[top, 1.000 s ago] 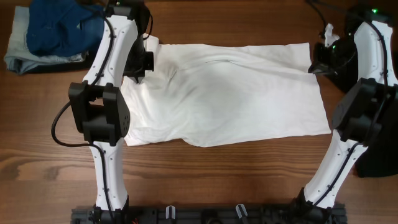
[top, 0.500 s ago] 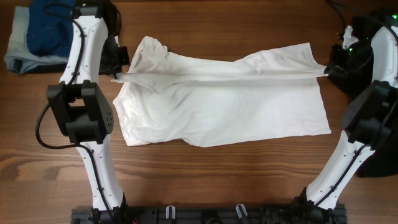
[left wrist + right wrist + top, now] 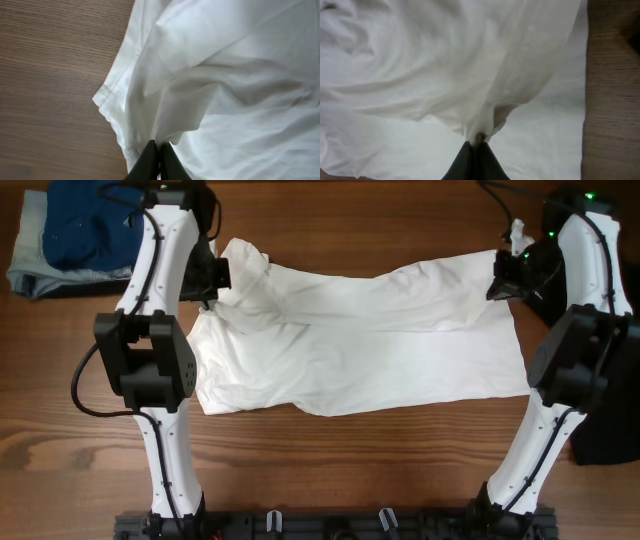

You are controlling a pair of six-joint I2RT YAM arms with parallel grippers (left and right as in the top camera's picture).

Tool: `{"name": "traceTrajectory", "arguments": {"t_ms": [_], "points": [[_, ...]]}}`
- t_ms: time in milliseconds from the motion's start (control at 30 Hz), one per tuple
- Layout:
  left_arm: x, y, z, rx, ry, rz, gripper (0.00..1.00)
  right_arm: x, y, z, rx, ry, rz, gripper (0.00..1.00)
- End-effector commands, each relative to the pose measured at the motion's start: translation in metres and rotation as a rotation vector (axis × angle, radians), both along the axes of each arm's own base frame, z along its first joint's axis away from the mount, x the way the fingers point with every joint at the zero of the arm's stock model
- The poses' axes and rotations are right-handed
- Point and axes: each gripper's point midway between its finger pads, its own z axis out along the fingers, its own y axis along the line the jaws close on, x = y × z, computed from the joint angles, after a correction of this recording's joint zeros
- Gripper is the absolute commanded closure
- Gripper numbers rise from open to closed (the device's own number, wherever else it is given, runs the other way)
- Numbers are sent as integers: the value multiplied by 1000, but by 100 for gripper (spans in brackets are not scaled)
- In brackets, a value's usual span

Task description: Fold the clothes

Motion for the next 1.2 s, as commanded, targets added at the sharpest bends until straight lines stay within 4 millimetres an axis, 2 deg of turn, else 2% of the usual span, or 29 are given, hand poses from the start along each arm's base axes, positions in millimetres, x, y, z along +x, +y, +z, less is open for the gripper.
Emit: {"name": "traceTrajectory", "arguments": {"t_ms": [0, 33, 67, 100, 133, 167, 233, 267, 367, 433, 533, 667, 767, 800, 833, 1000, 1067, 1167], "points": [[-3, 1, 10, -14, -14, 19, 96, -12, -6, -2, -26, 28, 1, 96], [-3, 1, 10, -14, -13, 18, 95, -13, -8, -5, -37, 33, -7, 96], [-3, 1, 10, -14, -13, 18, 81, -13, -11, -7, -55, 40, -19, 95], [-3, 0, 10, -14, -13, 17, 52, -13, -13, -8, -68, 39, -24, 89], [-3, 0, 10, -14, -12, 16, 41, -10, -16, -9, -88, 33, -37, 80], [-3, 0, 10, -14, -10, 12, 28, -8, -19, -9, -99, 22, -36, 66], [-3, 1, 10, -10, -10, 8, 9, -2, -21, -9, -104, -1, -39, 31], [-3, 2, 10, -6, -11, -1, 0, 1, -22, -9, -107, -16, -42, 22], [0, 3, 13, -5, -30, -13, 0, 11, -24, -3, -112, -50, -69, 14], [4, 3, 23, -7, -67, -6, 0, 18, -21, 12, -92, -89, -72, 11], [9, 2, 53, -11, -159, 17, 0, 28, -10, 54, -36, -197, -75, 10], [0, -2, 110, -41, -299, 79, 0, 11, 1, 114, -28, -279, -105, 5], [-13, -6, 139, -51, -353, 104, 0, -9, 2, 143, -58, -294, -124, 4], [-24, -10, 154, -56, -371, 112, 0, -23, -2, 158, -99, -293, -153, 3], [-30, -11, 159, -52, -374, 130, 0, -30, -2, 165, -113, -297, -158, 3], [-58, -31, 172, -46, -366, 166, 0, -56, 5, 191, -125, -322, -194, 3], [-71, -39, 167, 2, -352, 179, 0, -73, 7, 196, -155, -320, -225, 2], [-92, -45, 150, 103, -314, 205, 0, -96, 6, 193, -194, -307, -291, 0]]}}
